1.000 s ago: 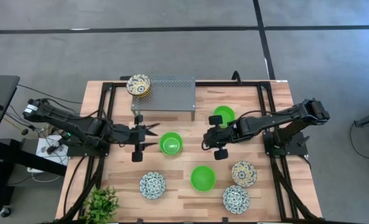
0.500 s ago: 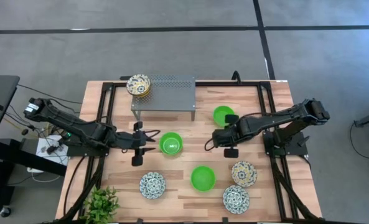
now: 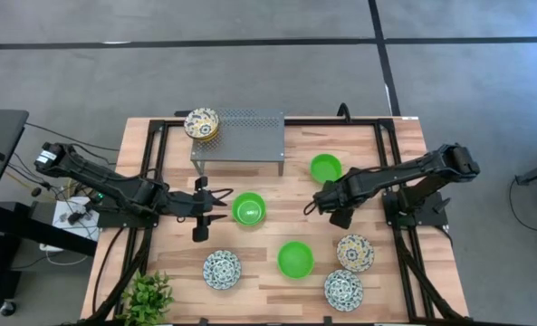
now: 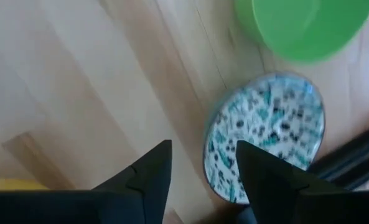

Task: Pick & Place Mini bowls
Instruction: Put the top green patterned bowl on the shelf

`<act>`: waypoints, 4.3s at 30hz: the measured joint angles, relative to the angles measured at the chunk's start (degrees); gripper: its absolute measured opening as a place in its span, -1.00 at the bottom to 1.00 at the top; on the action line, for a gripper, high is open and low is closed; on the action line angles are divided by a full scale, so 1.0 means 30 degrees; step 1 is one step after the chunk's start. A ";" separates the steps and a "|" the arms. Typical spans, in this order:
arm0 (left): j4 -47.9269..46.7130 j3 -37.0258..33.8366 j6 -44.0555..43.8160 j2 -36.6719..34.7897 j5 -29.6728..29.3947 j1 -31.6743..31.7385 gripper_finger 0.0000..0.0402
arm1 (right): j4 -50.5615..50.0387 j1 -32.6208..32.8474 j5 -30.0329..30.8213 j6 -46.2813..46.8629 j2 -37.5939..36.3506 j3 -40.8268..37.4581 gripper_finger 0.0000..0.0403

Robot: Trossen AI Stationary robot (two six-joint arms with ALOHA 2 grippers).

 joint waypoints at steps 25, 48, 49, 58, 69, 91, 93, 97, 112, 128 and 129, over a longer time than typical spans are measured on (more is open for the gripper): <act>0.0609 0.0000 0.0138 -0.0007 0.0007 0.0000 -0.24 | 0.3341 -0.4340 -0.0609 -0.1260 -0.0007 -0.4286 -0.55; 0.1149 0.0000 0.0138 -0.0007 0.0058 0.0000 -0.24 | -0.0726 -0.1062 -0.0230 -0.5318 -0.0007 0.4016 -0.97; 0.1156 0.0000 0.0138 -0.0007 0.0064 -0.0006 -0.24 | -0.0448 -0.0916 -0.0010 -0.6047 -0.0007 0.4574 -0.96; 0.1178 0.0000 0.0136 -0.0007 0.0325 0.0000 -0.24 | 0.4612 -0.0543 0.0870 -1.9504 -0.0007 0.7121 -0.96; 0.1178 0.0000 0.0078 -0.0007 0.2767 -0.0044 -0.24 | 0.9354 -0.3094 0.0930 -2.7784 -0.0007 0.7123 -0.97; 0.1186 0.0007 0.1582 -0.0335 0.1188 -0.0051 -0.24 | 0.6892 -0.7140 -0.1134 -3.1457 0.9031 1.7262 -0.97; 0.1182 0.0007 0.1588 -0.0332 0.1188 -0.0051 -0.24 | 0.6120 -0.7299 -0.1127 -3.1611 1.0023 1.8391 -0.97; 0.1186 0.0007 0.1588 -0.0328 0.1192 -0.0051 -0.24 | 0.5368 -0.7406 -0.1118 -3.2037 1.1567 2.0173 -0.97; 0.1164 -0.0007 0.1588 -0.0284 0.1202 -0.0058 -0.24 | 0.4808 -0.8071 -0.1094 -3.1855 1.2932 2.2059 -0.89; 0.1171 -0.0015 0.1588 -0.0284 0.1202 -0.0058 -0.24 | 0.4770 -0.8586 -0.2128 -3.1804 1.2926 2.2039 -0.89; 0.1171 -0.0015 0.1581 -0.0284 0.1202 -0.0058 -0.24 | 0.4814 -0.8588 -0.2193 -3.1801 1.2928 2.2037 -0.89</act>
